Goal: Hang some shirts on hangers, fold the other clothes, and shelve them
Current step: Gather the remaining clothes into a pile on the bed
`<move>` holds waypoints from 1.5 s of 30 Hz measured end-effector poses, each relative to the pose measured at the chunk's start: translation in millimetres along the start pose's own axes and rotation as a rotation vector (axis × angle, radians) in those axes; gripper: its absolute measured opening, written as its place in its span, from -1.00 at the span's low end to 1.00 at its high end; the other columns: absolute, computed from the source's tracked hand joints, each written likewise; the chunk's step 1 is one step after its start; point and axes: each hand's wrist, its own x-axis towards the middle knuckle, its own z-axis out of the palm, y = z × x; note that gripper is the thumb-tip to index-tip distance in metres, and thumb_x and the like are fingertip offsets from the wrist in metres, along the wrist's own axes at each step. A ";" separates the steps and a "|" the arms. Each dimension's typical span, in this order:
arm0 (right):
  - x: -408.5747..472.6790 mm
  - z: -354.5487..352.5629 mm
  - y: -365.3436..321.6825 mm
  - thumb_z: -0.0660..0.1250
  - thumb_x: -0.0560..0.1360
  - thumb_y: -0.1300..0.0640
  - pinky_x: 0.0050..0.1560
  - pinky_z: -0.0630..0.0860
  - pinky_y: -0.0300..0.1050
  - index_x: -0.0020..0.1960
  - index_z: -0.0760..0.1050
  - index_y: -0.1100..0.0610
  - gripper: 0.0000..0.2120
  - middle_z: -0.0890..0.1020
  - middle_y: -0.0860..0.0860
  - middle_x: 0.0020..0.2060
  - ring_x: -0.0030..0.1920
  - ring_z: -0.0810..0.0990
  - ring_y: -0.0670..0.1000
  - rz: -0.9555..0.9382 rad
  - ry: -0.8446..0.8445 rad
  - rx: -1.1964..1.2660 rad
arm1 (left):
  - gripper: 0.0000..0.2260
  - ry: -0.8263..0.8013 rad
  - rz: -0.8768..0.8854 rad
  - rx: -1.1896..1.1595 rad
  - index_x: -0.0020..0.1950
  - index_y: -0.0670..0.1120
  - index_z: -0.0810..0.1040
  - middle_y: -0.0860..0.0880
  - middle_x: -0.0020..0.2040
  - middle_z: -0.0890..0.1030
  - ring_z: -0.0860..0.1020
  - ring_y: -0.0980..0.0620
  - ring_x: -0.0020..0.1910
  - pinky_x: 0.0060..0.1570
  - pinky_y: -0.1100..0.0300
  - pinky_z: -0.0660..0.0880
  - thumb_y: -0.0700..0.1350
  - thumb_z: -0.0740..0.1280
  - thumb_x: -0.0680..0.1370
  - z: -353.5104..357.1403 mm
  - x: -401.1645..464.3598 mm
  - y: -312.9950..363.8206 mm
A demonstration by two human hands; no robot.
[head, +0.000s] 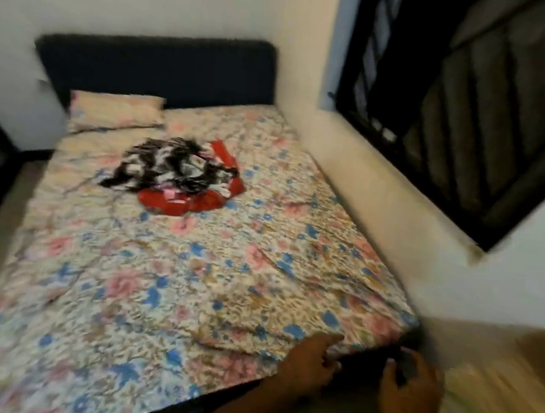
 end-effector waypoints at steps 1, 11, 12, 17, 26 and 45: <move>-7.2 22.5 -31.6 0.53 0.34 0.34 0.13 0.49 0.20 0.09 0.61 0.20 -0.67 0.54 0.29 -0.02 0.03 0.54 0.36 -0.128 -0.093 0.033 | -0.52 0.133 -0.028 -0.017 0.36 0.42 0.29 0.07 0.44 0.47 0.57 0.10 0.21 0.24 0.14 0.53 -0.04 0.35 0.58 -27.9 -13.8 -18.9; -182.1 141.0 -302.9 0.43 0.54 -0.02 0.36 0.41 0.23 0.43 0.40 -0.02 -0.50 0.43 0.06 0.42 0.41 0.40 0.17 -0.644 -0.732 0.257 | -0.48 1.074 -0.289 0.238 0.58 0.09 0.31 0.07 0.53 0.39 0.44 0.02 0.43 0.32 -0.03 0.47 0.10 0.32 0.64 -281.7 -241.6 -125.7; -201.0 145.9 -322.1 0.42 0.54 -0.03 0.37 0.39 0.23 0.45 0.39 -0.03 -0.49 0.41 0.06 0.44 0.43 0.38 0.17 -0.675 -0.757 0.262 | -0.48 1.102 -0.308 0.253 0.58 0.09 0.30 0.07 0.53 0.39 0.43 0.02 0.44 0.33 -0.04 0.46 0.11 0.31 0.64 -295.9 -261.6 -134.1; -338.0 186.8 -412.1 0.44 0.53 0.01 0.44 0.33 0.18 0.48 0.39 0.09 -0.44 0.45 0.10 0.44 0.47 0.37 0.17 -0.915 -0.762 0.295 | -0.50 1.211 -0.370 0.322 0.57 0.05 0.35 0.07 0.53 0.40 0.36 0.06 0.49 0.39 0.12 0.33 0.04 0.34 0.64 -360.7 -383.0 -204.9; -508.9 246.1 -487.4 0.46 0.51 0.05 0.33 0.45 0.21 0.41 0.45 0.11 -0.50 0.53 0.11 0.33 0.34 0.49 0.18 -0.883 -0.713 0.266 | -0.49 1.091 -0.486 0.323 0.57 0.10 0.32 0.09 0.51 0.42 0.43 0.03 0.43 0.37 0.11 0.36 0.06 0.31 0.62 -447.4 -537.9 -332.4; -675.1 413.7 -640.2 0.44 0.52 0.13 0.35 0.44 0.18 0.44 0.42 0.06 -0.49 0.51 0.07 0.36 0.37 0.47 0.14 -0.562 -0.686 0.309 | -0.35 0.943 -0.424 0.342 0.63 0.08 0.18 0.03 0.57 0.34 0.38 0.01 0.49 0.44 0.01 0.36 0.07 0.37 0.60 -686.0 -585.6 -495.1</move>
